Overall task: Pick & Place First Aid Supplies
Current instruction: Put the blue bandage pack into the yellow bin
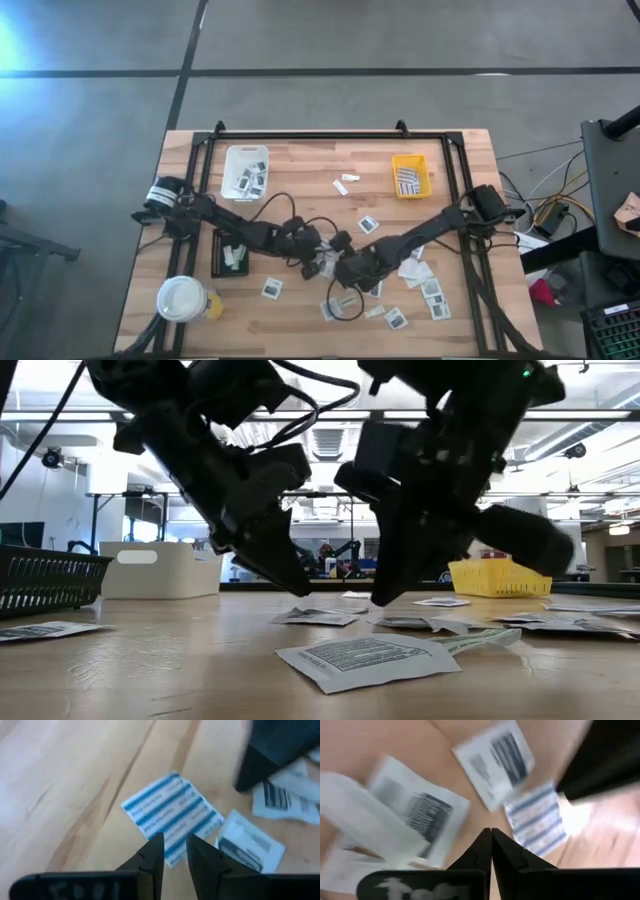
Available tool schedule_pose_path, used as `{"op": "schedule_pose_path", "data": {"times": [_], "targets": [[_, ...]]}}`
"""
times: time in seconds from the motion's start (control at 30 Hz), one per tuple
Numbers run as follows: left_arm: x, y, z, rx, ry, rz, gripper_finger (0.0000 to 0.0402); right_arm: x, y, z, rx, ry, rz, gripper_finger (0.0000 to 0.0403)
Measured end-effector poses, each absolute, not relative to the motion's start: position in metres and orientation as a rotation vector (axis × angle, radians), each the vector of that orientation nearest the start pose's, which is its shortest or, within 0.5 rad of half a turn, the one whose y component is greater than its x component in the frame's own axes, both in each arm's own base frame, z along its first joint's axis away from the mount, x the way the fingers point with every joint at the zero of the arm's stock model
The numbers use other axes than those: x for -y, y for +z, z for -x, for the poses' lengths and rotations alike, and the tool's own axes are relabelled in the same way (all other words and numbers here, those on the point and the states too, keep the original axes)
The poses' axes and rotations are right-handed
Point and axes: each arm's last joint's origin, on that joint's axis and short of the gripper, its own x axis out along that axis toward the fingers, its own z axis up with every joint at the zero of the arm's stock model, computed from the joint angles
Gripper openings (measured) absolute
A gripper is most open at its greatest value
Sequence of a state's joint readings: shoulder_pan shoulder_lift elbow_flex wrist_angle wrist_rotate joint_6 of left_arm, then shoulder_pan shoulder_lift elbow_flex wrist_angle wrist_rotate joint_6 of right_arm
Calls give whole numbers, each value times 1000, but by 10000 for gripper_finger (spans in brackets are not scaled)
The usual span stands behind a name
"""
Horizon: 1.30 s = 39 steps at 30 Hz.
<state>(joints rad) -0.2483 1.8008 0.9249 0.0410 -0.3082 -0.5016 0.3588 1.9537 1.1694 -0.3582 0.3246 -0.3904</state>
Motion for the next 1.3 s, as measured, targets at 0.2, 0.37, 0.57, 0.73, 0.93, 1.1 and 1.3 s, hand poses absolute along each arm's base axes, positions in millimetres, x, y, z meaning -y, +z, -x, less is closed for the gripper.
{"op": "schedule_pose_path", "data": {"times": [0.2,0.37,0.57,0.73,0.93,1.1,1.3], "targets": [[82,140,-337,-768,227,192,83,-117,132,-351,-1115,159,661,8],[80,140,-337,-763,268,187,83,-100,144,-349,-1146,63,563,8],[80,140,-336,-770,258,90,83,-74,175,-339,-1153,31,410,8],[80,137,-333,-789,208,-28,83,-50,200,-320,-1103,10,192,8],[84,138,-335,-736,119,-173,83,-25,198,-298,-947,23,-152,8],[86,138,-335,-700,34,-216,83,-18,180,-294,-798,20,-439,8],[84,131,-329,-717,38,-213,83,-18,160,-304,-739,-3,-542,8]]}}
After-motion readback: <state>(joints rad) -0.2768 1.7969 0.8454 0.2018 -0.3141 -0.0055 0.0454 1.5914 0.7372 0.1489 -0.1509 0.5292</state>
